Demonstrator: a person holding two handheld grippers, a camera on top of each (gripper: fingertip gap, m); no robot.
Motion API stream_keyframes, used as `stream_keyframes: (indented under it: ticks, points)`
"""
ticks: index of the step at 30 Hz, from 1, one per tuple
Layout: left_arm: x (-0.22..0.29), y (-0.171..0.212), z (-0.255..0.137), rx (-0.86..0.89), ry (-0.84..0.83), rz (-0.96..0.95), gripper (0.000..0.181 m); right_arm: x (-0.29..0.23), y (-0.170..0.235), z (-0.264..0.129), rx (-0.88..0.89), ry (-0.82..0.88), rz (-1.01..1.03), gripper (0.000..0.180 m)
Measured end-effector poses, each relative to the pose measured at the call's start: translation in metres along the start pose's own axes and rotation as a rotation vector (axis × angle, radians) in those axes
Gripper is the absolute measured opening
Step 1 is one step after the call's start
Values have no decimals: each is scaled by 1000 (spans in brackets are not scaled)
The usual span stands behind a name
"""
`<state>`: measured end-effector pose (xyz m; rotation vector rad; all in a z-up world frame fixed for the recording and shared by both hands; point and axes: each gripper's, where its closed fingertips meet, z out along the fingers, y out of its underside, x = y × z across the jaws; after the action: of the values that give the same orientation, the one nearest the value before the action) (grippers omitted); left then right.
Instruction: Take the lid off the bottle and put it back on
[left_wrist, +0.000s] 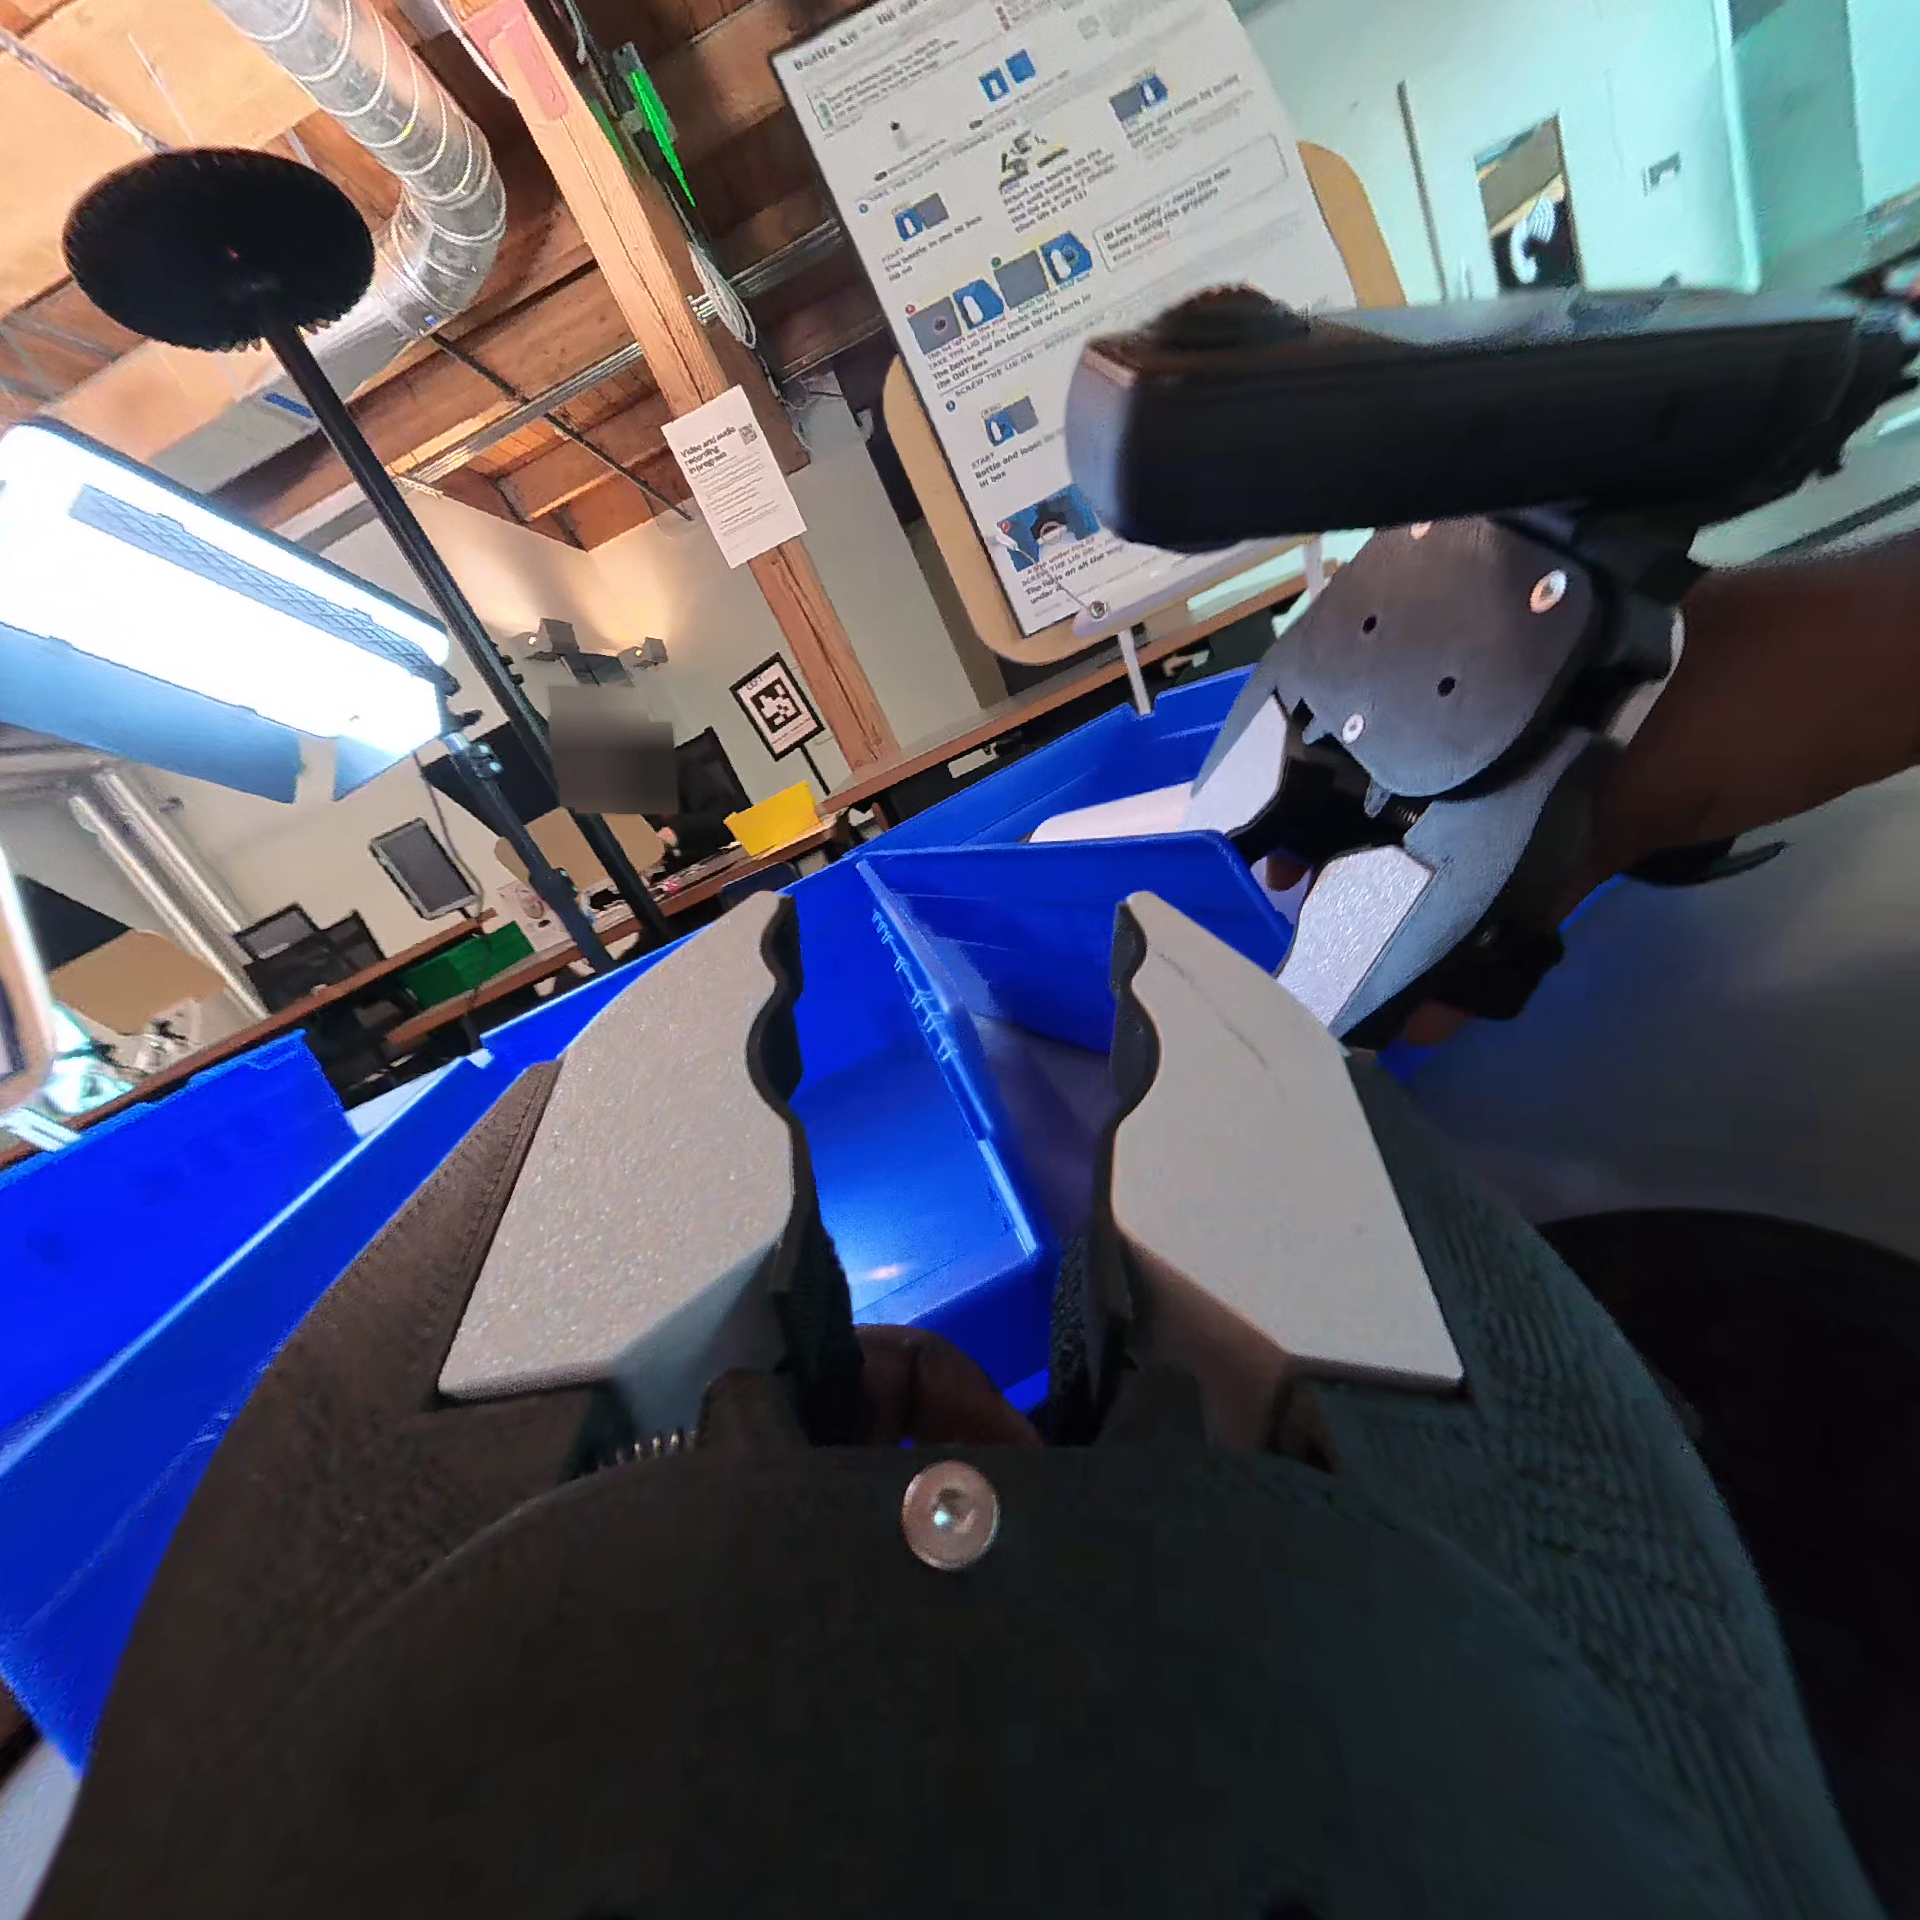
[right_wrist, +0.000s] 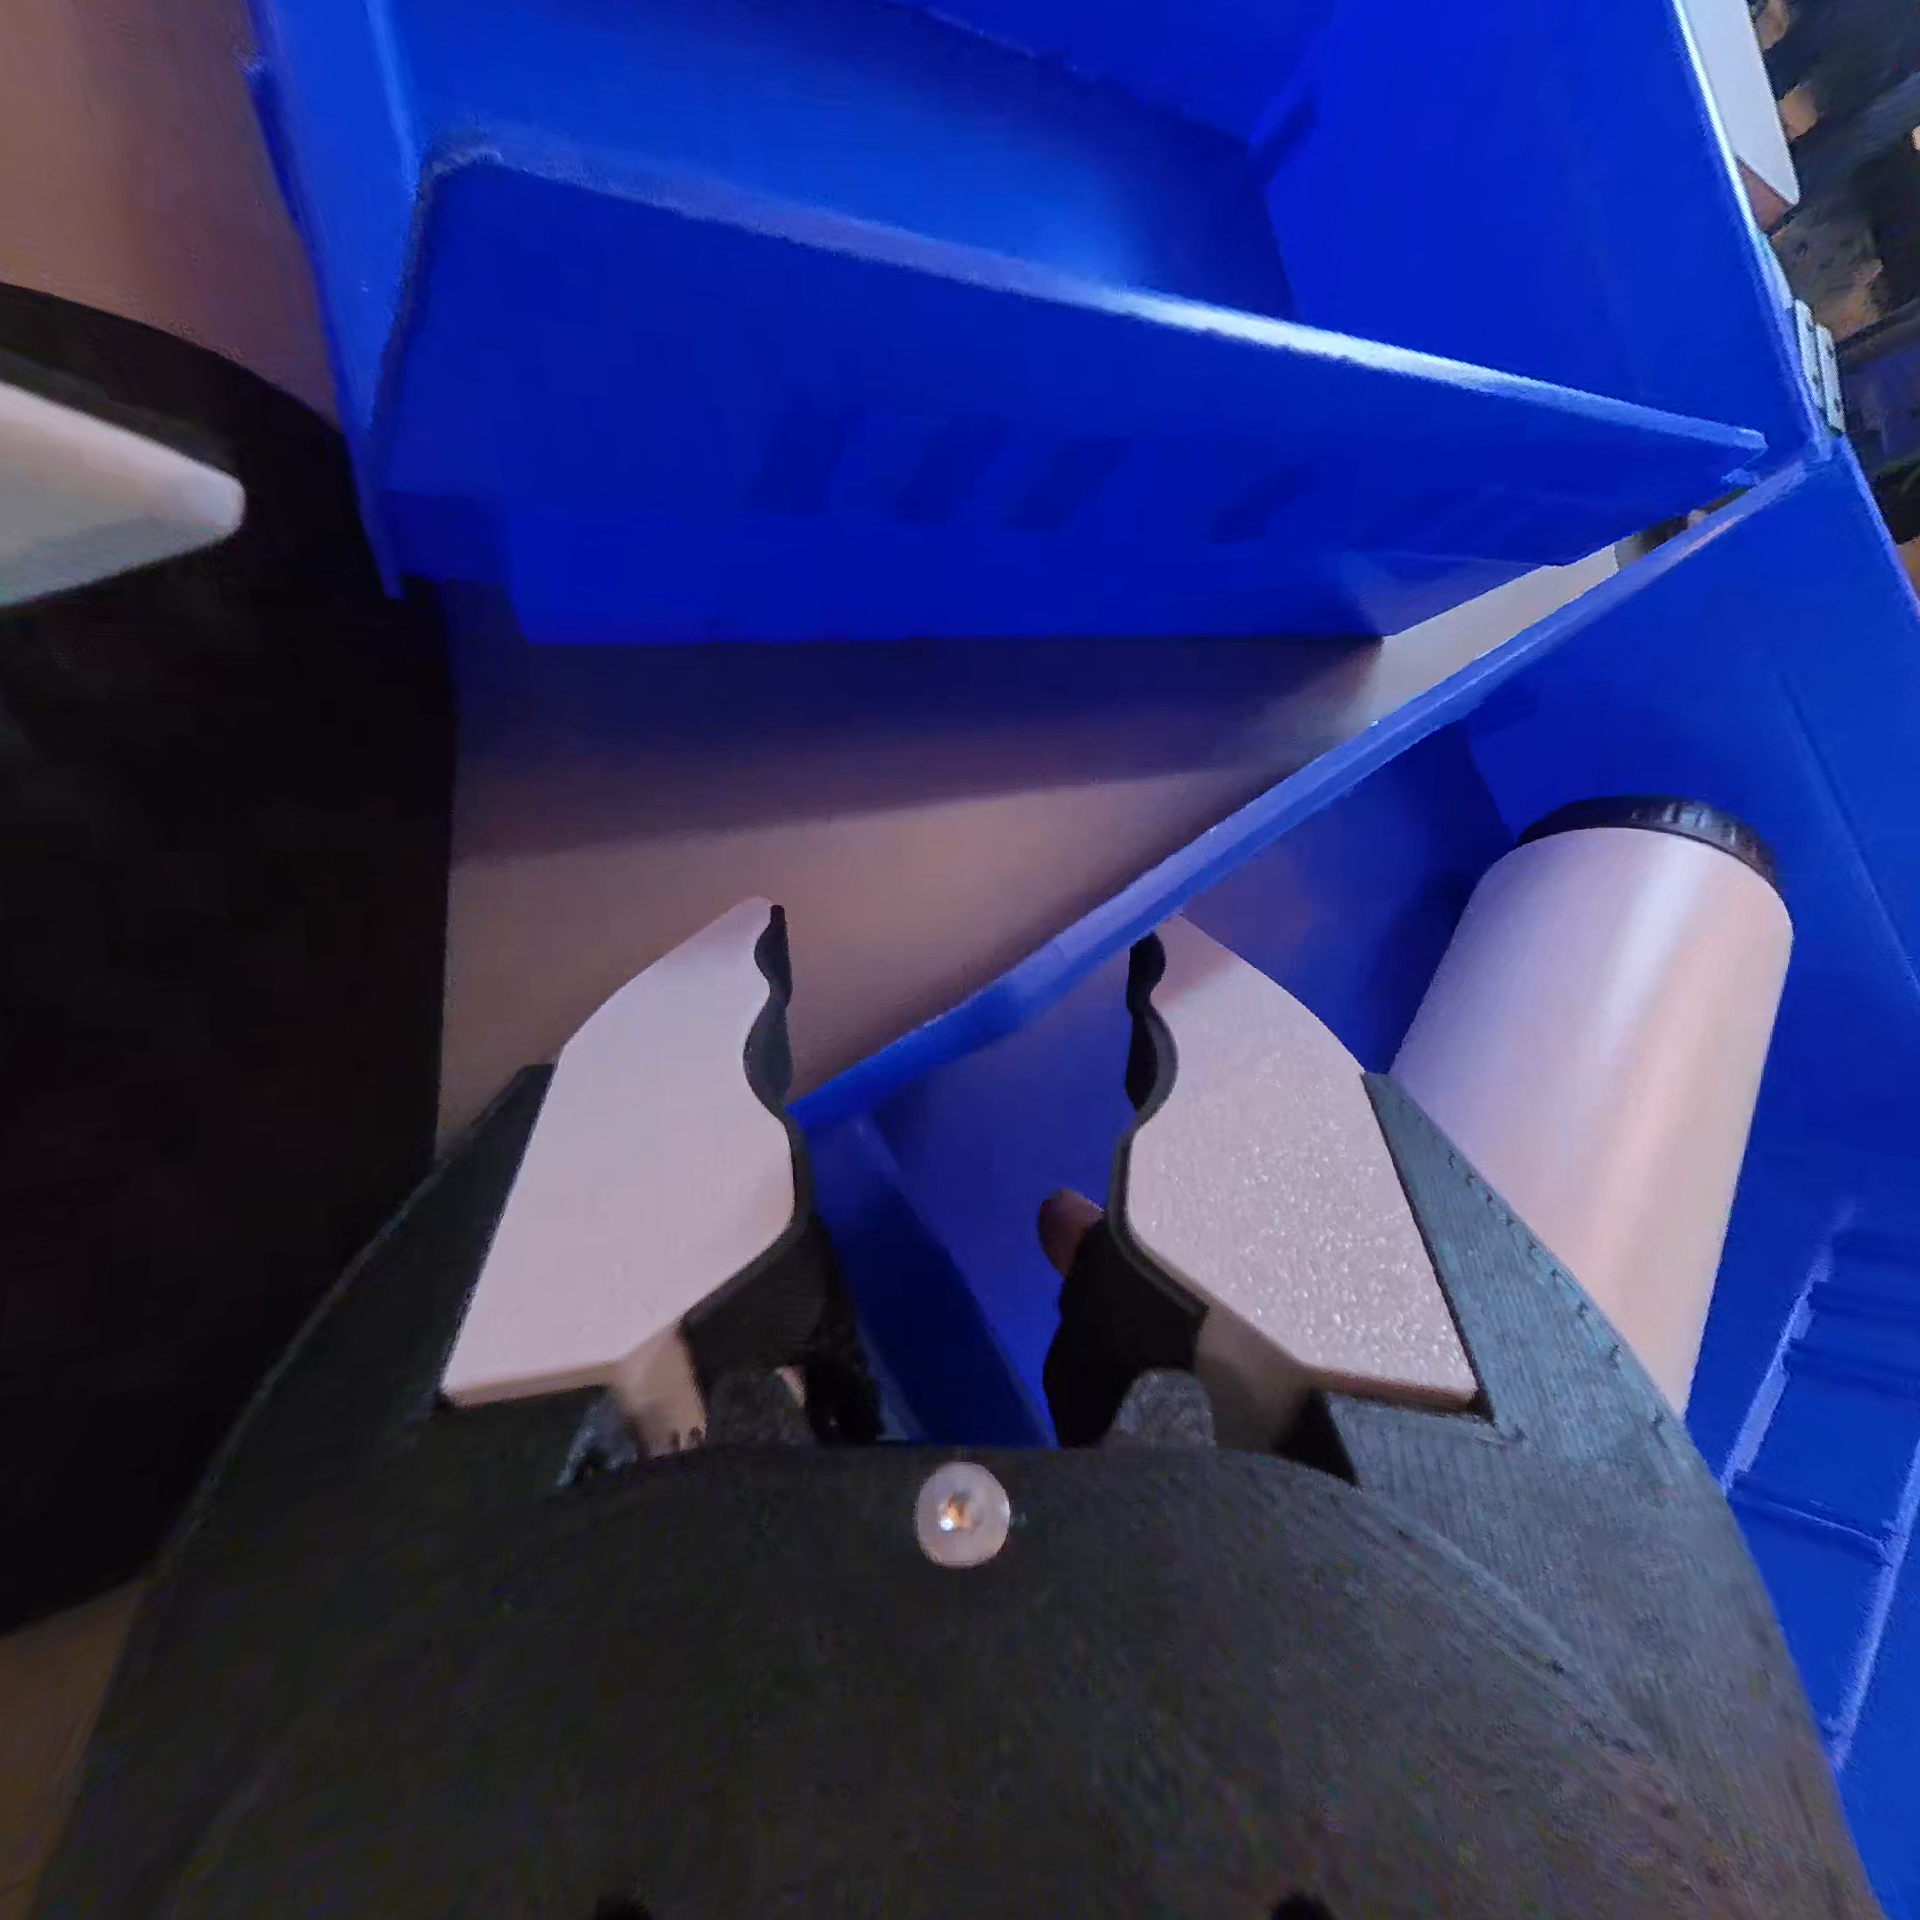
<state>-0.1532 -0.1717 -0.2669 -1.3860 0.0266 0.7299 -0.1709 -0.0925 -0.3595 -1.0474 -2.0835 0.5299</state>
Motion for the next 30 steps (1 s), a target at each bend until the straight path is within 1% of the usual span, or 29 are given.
stream_keyframes:
  ticks: [2, 5, 7, 8, 9, 10, 12, 14, 15, 16, 18, 20, 21, 22, 23, 24, 25, 26, 28, 29, 30]
  points:
    - [-6, -3, -2, 18, 9, -84, 57, 1, -2, 2, 10, -7, -11, 63]
    - [-29, -4, -6, 54, -2, -312, 60, 3, -3, 5, 42, -25, -19, 64]
    - [-58, 2, -13, 72, -60, -485, 64, 4, -2, 5, 51, -47, -39, 65]
    - [-77, 9, -17, 70, -116, -528, 68, 5, -2, 4, 58, -54, -51, 71]
    - [-98, 18, -24, 61, -190, -530, 71, 5, -9, 0, 115, -51, -68, 88]
    - [-120, 28, -32, 44, -268, -501, 74, 9, -20, -7, 194, -8, -68, 91]
    - [-162, 47, -49, -16, -412, -398, 82, 17, -48, -30, 371, 113, -76, 88]
    - [-193, 67, -60, -96, -486, -300, 88, 10, -77, -53, 541, 189, -101, 76]
    - [-201, 76, -61, -130, -469, -279, 90, 1, -85, -57, 573, 188, -99, 67]
    - [-202, 84, -57, -155, -415, -281, 90, -11, -90, -55, 561, 157, -81, 66]
    - [-198, 103, -44, -218, -281, -328, 90, -33, -89, -38, 461, 52, -6, 68]
    - [-196, 117, -34, -287, -196, -383, 90, -46, -83, -18, 364, -40, 95, 76]
    - [-195, 123, -29, -317, -155, -384, 84, -50, -80, -10, 336, -76, 139, 75]
    - [-192, 128, -24, -348, -113, -380, 72, -52, -77, -4, 314, -101, 175, 75]
    - [-187, 133, -20, -379, -65, -387, 55, -53, -75, 2, 293, -117, 200, 73]
    - [-179, 134, -17, -397, -6, -400, 29, -52, -72, 6, 278, -125, 213, 67]
    - [-179, 135, -15, -406, -15, -409, 21, -51, -72, 9, 272, -128, 219, 60]
    - [-184, 137, -15, -414, -75, -397, 11, -51, -74, 11, 276, -132, 220, 59]
    - [-190, 136, -18, -413, -185, -331, 3, -50, -77, 12, 276, -123, 195, 57]
    - [-192, 132, -21, -395, -233, -303, 2, -49, -78, 11, 286, -99, 168, 52]
    - [-192, 126, -23, -361, -266, -301, 2, -42, -80, 5, 313, -28, 129, 34]
